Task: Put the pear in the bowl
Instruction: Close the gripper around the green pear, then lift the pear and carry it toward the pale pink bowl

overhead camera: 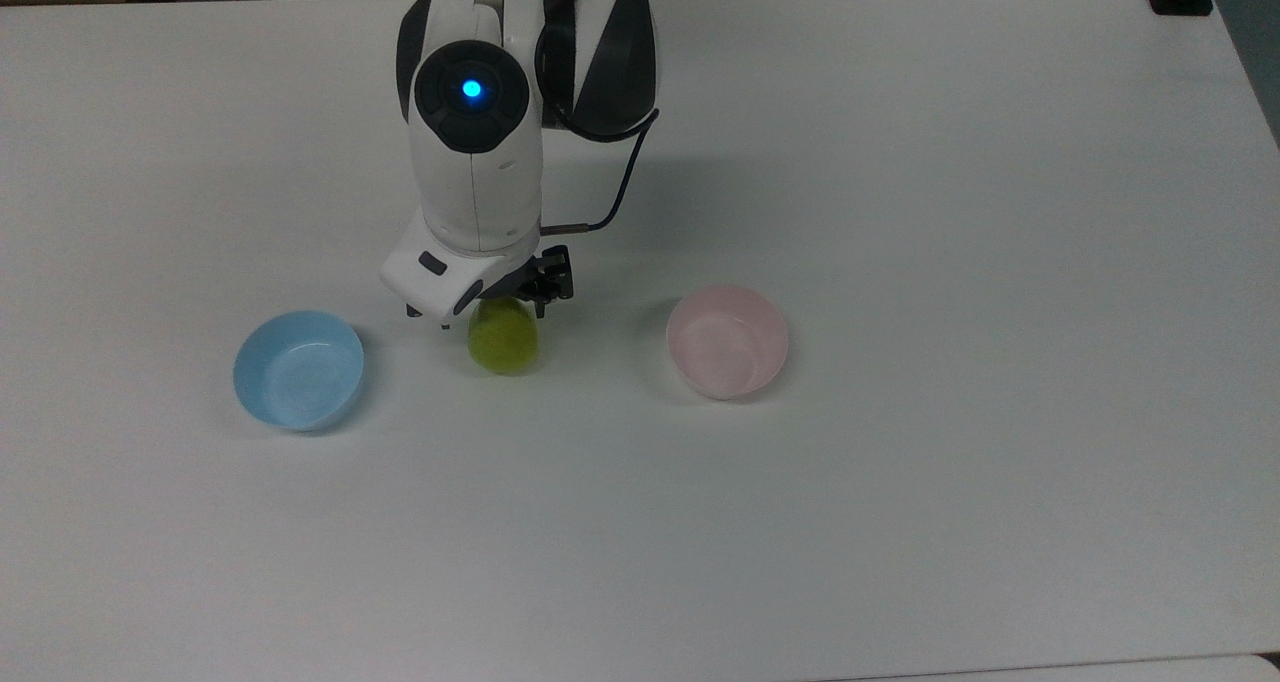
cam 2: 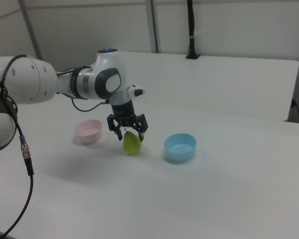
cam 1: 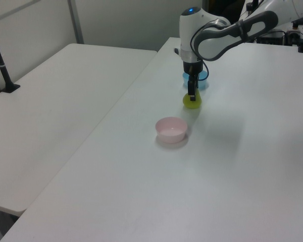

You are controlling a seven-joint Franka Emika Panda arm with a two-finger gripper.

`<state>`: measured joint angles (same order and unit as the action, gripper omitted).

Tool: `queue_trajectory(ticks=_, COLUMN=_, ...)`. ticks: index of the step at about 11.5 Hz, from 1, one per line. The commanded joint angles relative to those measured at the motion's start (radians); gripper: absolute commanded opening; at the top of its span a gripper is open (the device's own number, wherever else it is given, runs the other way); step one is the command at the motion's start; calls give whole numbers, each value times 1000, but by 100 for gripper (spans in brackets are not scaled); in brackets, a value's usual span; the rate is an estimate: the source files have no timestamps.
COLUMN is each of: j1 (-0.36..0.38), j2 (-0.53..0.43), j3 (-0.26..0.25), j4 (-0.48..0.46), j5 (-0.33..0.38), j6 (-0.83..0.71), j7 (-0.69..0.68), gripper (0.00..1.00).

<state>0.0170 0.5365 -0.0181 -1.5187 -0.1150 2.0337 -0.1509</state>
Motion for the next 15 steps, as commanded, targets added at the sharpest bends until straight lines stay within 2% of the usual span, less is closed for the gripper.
queue_trajectory(ticks=1, j1=14, j2=3, j3=-10, j4=9, j5=-17, j6=10, j7=-18, gripper=30)
queue_trajectory(ticks=2, j1=14, j2=3, j3=-10, j4=11, j5=-14, j6=10, j7=-15, gripper=13)
queue_trajectory(ticks=3, j1=15, j2=2, j3=-10, j4=11, j5=-6, j6=8, j7=-13, gripper=2)
queue_trajectory(ticks=5, j1=14, j2=-13, j3=-10, j4=12, j5=-2, j6=6, j7=-12, gripper=0)
queue_trajectory(ticks=7, j1=8, j2=-79, j3=-8, j4=14, j5=14, j6=-3, j7=-12, gripper=0)
queue_trajectory(ticks=9, j1=23, j2=-122, j3=0, j4=49, j5=90, j6=-9, j7=-1, gripper=0)
queue_trajectory(ticks=12, j1=118, j2=-116, j3=0, j4=92, j5=109, j6=-14, j7=98, gripper=0)
queue_trajectory(ticks=15, j1=222, j2=-95, j3=0, j4=89, j5=109, j6=-12, j7=158, gripper=0)
